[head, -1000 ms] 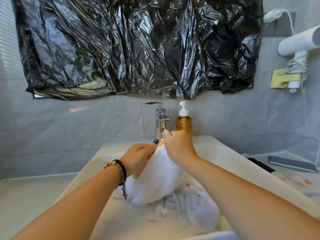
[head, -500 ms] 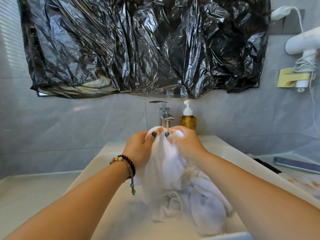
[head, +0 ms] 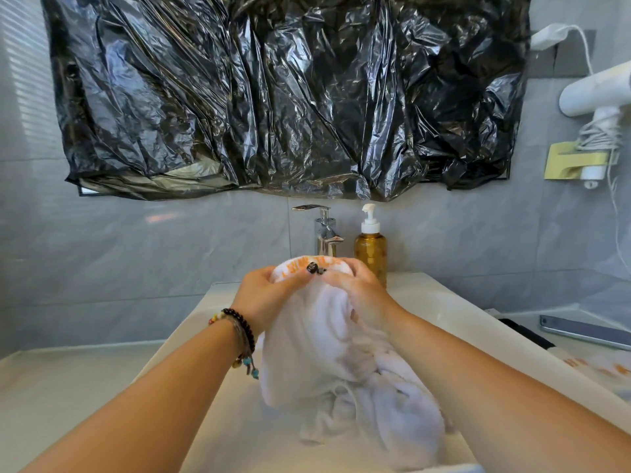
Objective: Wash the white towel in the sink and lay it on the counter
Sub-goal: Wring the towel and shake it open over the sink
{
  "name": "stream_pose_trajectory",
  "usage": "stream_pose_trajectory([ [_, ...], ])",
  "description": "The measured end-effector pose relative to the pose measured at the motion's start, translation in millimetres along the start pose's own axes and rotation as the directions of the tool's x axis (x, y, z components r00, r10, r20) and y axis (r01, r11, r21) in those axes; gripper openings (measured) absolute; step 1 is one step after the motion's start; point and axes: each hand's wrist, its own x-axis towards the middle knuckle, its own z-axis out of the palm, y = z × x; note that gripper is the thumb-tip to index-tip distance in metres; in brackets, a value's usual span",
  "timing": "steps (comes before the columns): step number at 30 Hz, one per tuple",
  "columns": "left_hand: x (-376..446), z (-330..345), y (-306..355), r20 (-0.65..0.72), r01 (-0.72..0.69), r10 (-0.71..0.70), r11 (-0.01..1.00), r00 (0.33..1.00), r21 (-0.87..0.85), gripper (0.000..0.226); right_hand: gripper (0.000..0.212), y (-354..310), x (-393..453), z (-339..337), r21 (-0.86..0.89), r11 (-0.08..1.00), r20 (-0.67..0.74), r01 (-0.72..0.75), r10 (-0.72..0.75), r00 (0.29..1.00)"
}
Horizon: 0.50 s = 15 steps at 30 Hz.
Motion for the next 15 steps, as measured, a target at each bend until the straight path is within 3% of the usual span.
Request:
stream_pose_trajectory([
  [1,0.5,-3.2,0.0,-0.001,-0.008,0.008,0.999,1.000,-0.040,0.034,0.090,6.1,3.3,-1.2,-0.029,0.999,0.073,-0.038,0.040,0.997],
  [2,1.3,-6.4,0.5,-0.005,-0.017,0.017,0.996,1.000,-0.084,0.027,0.108,10.8,4.8,-1.6,-0.083,0.995,0.135,-0.055,0.066,0.989],
  [5,3.6,-10.9,6.6,-0.046,-0.027,0.017,0.972,0.999,-0.232,0.008,0.128,29.2,5.0,0.0,-0.371,0.928,0.298,0.044,0.074,0.952],
  [7,7.7,-13.3,10.3,-0.103,-0.002,-0.034,0.945,0.994,-0.326,0.010,0.139,39.9,-1.4,5.6,-0.607,0.791,0.321,0.077,0.156,0.934],
  [9,15.0,-19.0,8.8,-0.179,-0.004,-0.058,0.944,0.982,-0.329,0.011,0.122,48.0,-8.2,10.2,-0.741,0.658,0.369,0.136,0.228,0.901],
  [11,24.2,-29.2,3.3,-0.264,0.009,-0.072,0.973,0.962,-0.231,0.013,0.075,46.9,-16.0,15.6,-0.826,0.541,0.362,0.156,0.298,0.883],
  [13,28.7,-40.3,0.2,-0.317,0.059,-0.053,0.998,0.947,0.011,0.016,0.039,40.3,-17.6,17.6,-0.855,0.475,0.364,0.208,0.263,0.894],
  [15,25.9,-48.1,-0.4,-0.201,0.171,-0.096,0.898,0.975,0.405,0.023,0.019,34.2,-12.9,11.9,-0.861,0.453,0.341,0.233,0.172,0.924],
])
